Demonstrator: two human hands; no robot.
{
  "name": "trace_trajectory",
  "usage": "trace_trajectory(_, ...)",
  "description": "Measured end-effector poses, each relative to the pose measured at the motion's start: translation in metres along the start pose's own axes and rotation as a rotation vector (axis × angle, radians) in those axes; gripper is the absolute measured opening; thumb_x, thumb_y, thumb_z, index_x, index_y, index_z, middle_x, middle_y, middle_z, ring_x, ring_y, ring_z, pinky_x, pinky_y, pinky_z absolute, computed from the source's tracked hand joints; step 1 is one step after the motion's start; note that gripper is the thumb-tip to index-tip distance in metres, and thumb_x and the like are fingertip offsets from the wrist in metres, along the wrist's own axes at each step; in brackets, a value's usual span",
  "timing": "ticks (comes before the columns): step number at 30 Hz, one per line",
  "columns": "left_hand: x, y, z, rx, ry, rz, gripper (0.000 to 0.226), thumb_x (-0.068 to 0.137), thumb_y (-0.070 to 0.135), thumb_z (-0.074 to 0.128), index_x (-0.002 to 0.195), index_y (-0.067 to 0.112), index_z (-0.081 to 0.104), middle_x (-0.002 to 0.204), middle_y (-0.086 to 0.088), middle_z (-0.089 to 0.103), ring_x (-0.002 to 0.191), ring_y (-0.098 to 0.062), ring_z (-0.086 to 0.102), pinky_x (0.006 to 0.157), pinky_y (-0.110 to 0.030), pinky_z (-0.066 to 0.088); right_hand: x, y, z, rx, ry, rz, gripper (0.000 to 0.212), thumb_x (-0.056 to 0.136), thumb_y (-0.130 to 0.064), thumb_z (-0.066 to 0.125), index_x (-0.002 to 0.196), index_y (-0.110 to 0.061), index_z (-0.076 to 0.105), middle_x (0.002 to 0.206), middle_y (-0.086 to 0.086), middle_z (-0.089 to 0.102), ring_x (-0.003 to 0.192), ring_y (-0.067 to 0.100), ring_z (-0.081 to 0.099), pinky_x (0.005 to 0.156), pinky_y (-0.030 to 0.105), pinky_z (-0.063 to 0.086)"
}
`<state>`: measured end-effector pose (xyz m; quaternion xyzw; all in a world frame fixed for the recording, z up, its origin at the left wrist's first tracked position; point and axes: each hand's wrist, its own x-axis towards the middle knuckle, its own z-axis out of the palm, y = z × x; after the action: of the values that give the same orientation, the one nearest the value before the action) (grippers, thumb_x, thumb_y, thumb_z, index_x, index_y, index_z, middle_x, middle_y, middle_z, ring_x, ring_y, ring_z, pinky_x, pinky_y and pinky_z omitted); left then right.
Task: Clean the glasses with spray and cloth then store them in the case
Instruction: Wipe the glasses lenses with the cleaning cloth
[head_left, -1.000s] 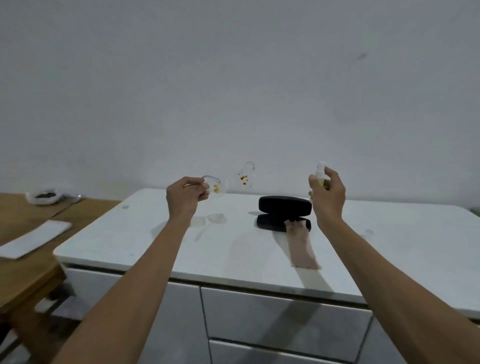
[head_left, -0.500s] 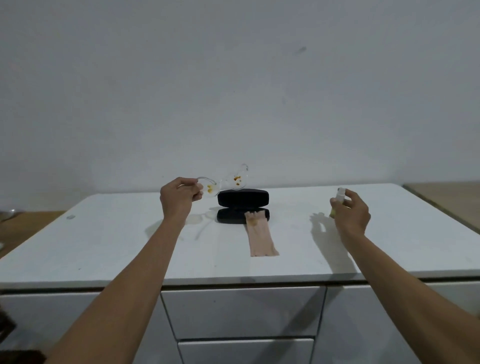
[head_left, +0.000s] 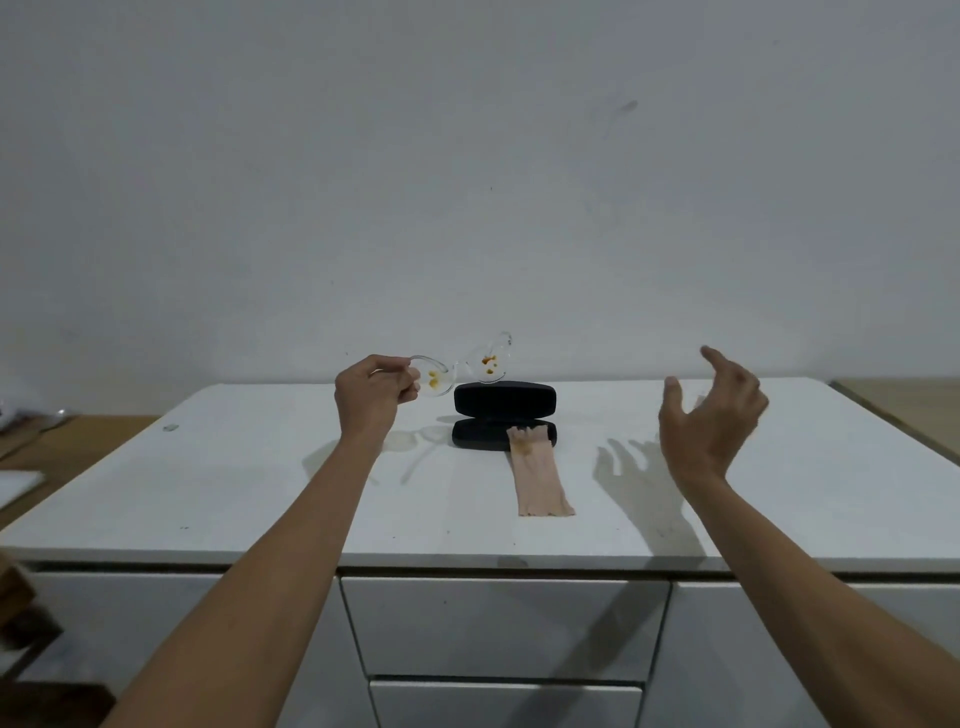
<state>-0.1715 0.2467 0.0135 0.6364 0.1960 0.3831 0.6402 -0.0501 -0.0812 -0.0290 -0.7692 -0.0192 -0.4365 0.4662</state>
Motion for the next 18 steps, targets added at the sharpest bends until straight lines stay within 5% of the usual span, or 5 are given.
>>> trace_trajectory(3, -0.002, 0.000, -0.004, -0.008, 0.004, -0.008, 0.012, 0.079, -0.006, 0.075, 0.089, -0.001, 0.075, 0.079, -0.013, 0.077, 0.063, -0.025, 0.068, 0.079, -0.035, 0.063, -0.011, -0.016, 0.009, 0.088, -0.134, -0.216, 0.041, 0.086, -0.010, 0.072, 0.126, -0.013, 0.065, 0.107, 0.010, 0.065, 0.102, 0.031, 0.057, 0.092, 0.040, 0.045)
trace_trajectory(7, -0.006, 0.001, -0.013, -0.007, 0.016, -0.006, 0.011, 0.079, -0.006, 0.074, 0.089, -0.002, 0.075, 0.079, -0.013, 0.077, 0.065, -0.025, 0.067, 0.077, -0.033, 0.063, -0.035, -0.037, 0.017, 0.161, -0.709, -0.238, 0.020, 0.086, -0.011, 0.074, 0.103, -0.022, 0.076, 0.084, -0.004, 0.072, 0.079, 0.018, 0.067, 0.080, 0.040, 0.057)
trace_trajectory(10, -0.009, 0.003, -0.019, -0.006, 0.016, -0.002, 0.011, 0.078, -0.006, 0.075, 0.089, -0.003, 0.075, 0.076, -0.014, 0.075, 0.063, -0.024, 0.065, 0.075, -0.033, 0.063, -0.047, -0.049, 0.021, 0.027, -1.103, -0.264, 0.020, 0.085, -0.012, 0.071, 0.098, -0.024, 0.080, 0.089, -0.007, 0.074, 0.082, 0.014, 0.067, 0.080, 0.034, 0.058)
trace_trajectory(18, -0.011, 0.003, -0.031, -0.002, 0.038, -0.010, 0.011, 0.078, -0.007, 0.075, 0.088, -0.002, 0.075, 0.077, -0.013, 0.076, 0.064, -0.025, 0.066, 0.077, -0.035, 0.063, -0.047, -0.062, 0.023, -0.269, -1.417, -0.328, 0.034, 0.079, -0.035, 0.081, 0.113, -0.034, 0.079, 0.114, -0.013, 0.073, 0.107, 0.010, 0.063, 0.098, 0.030, 0.050)
